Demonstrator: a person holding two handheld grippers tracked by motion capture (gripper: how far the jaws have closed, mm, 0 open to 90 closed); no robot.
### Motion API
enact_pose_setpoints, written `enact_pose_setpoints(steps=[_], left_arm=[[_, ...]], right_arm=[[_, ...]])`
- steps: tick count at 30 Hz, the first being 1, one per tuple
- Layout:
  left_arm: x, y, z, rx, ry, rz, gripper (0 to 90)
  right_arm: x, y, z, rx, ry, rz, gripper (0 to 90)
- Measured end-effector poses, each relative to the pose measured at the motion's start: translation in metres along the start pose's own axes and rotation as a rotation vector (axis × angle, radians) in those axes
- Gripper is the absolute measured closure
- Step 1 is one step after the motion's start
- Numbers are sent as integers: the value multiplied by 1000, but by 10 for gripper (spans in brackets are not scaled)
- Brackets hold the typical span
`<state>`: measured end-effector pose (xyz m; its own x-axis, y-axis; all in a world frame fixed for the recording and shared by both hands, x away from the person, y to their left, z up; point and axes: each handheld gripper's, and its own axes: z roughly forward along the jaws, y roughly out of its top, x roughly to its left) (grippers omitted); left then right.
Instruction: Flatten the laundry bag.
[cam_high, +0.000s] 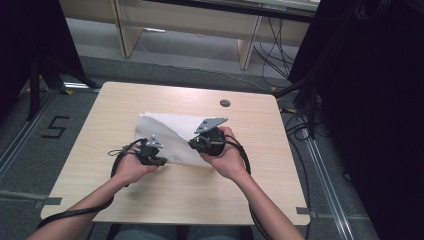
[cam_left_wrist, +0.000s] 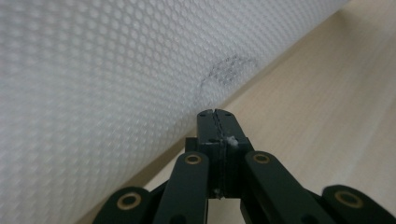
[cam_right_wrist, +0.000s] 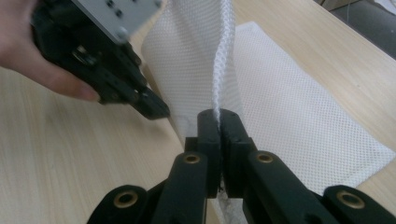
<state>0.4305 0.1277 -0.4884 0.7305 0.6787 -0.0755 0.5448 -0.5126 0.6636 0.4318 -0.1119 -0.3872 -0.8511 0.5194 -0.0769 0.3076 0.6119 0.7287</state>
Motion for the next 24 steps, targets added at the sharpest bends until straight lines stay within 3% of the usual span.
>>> enact_pose_setpoints(steps=[3, 5, 8, 14, 19, 20, 22, 23, 24], left_arm=[[0, -9, -15, -1, 1, 13, 888], [1, -18, -26, -1, 10, 11, 883], [5, -33, -45, -30, 30, -15, 881], [8, -58, -74, -64, 62, -58, 860], [12, -71, -89, -86, 92, -80, 822], [14, -72, -92, -73, 97, -61, 812], [16, -73, -95, -77, 109, -61, 796], [15, -74, -94, -110, 127, -100, 789], [15, -74, -94, -110, 127, -100, 781]], right_arm=[[3, -3, 0, 16, 4, 11, 890], [4, -5, 1, 3, 3, -13, 890], [8, -7, 0, 30, 13, -2, 889], [14, -9, 1, 24, 9, -10, 889], [17, -13, 4, 29, 20, -11, 889], [16, -15, 5, 27, 19, -21, 889], [18, -18, 6, 36, 33, -8, 889], [16, -19, 7, 33, 20, -24, 889], [16, -19, 7, 33, 20, -24, 889]])
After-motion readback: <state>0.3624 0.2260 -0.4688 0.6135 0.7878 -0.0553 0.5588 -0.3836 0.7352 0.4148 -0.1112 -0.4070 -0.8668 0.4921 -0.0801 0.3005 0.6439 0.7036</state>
